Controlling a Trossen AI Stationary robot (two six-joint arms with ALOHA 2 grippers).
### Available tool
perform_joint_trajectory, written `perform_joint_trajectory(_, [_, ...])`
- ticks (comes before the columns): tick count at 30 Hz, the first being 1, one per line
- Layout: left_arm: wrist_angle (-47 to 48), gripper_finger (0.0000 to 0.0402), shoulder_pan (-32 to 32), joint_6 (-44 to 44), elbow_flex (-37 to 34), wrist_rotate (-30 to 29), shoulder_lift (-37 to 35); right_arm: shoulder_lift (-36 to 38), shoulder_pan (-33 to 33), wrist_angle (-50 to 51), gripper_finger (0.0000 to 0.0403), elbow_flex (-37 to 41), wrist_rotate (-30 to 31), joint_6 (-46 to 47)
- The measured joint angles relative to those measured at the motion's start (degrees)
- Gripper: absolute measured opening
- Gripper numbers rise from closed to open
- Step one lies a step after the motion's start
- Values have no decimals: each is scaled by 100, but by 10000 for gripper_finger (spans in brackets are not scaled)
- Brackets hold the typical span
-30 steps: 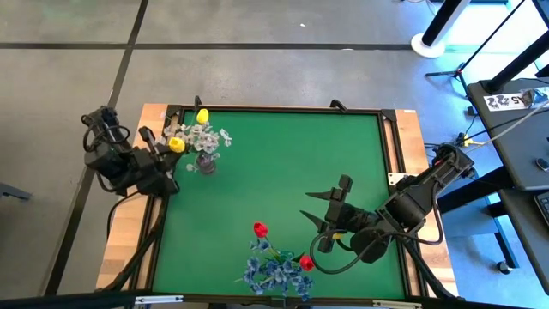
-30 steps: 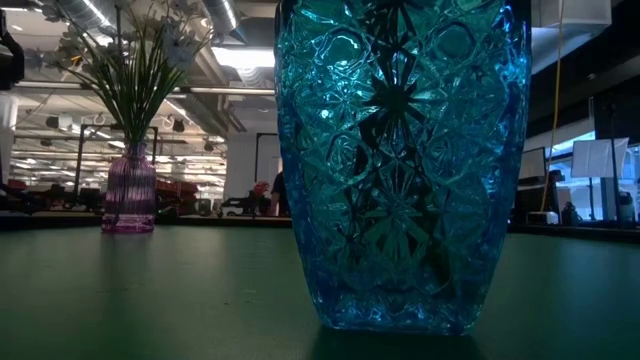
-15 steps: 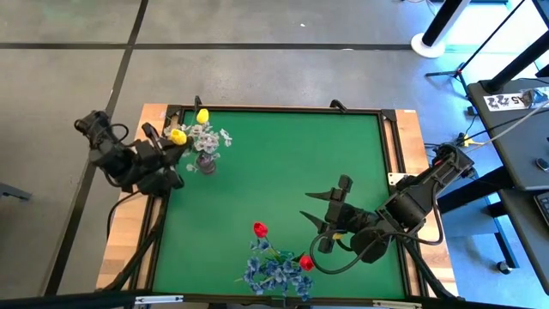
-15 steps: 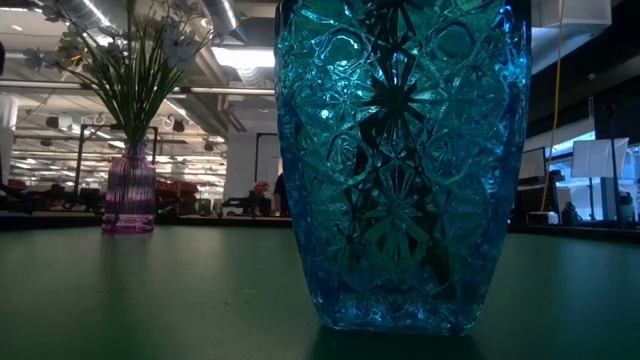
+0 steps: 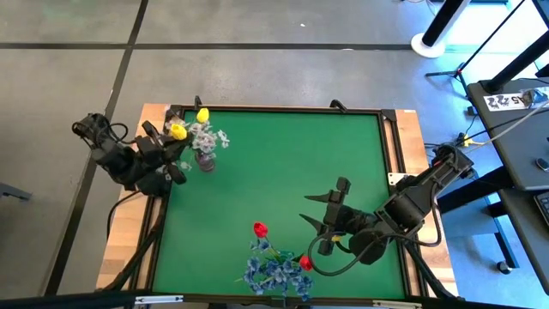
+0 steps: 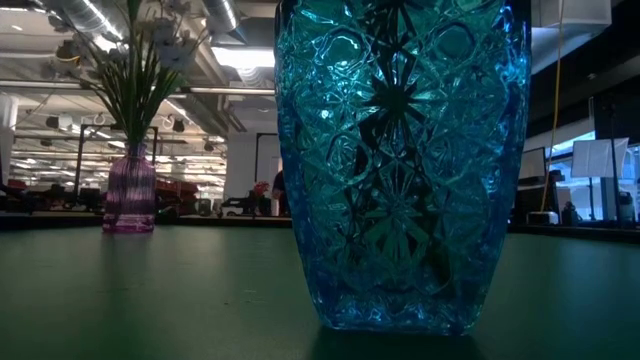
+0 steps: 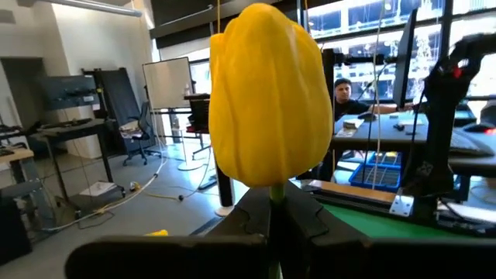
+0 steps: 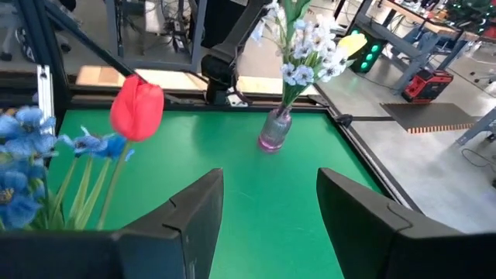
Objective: Sort flowers into vase by color
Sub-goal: Put the yellow flower into the purple vase
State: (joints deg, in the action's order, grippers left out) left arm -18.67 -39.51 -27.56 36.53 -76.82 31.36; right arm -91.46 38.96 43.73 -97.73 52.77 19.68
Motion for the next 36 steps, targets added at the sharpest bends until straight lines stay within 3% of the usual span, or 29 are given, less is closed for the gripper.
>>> perform_joint_trajectory(10, [7, 1, -30, 214, -2, 67, -419, -169, 0, 98, 209, 2, -151, 24])
perform_joint_trajectory(17, [8, 1, -24, 366, -280, 498, -650, -269, 0, 146, 209, 2, -241, 99])
perform_joint_trajectory(24, [21, 1, -121, 333, -516, 1803, -605, -312, -4, 146, 209, 2, -184, 90])
perform_joint_trajectory(27, [24, 1, -216, 29, -498, 1543, -381, -310, -48, 136, 209, 2, -177, 90])
perform_joint_trajectory(32, [13, 1, -659, -426, -319, 1598, 16, -310, -116, 139, 209, 2, -142, 87])
perform_joint_trajectory(36, [184, 1, -1237, -953, -239, 731, 368, -310, -129, 139, 209, 2, -140, 87])
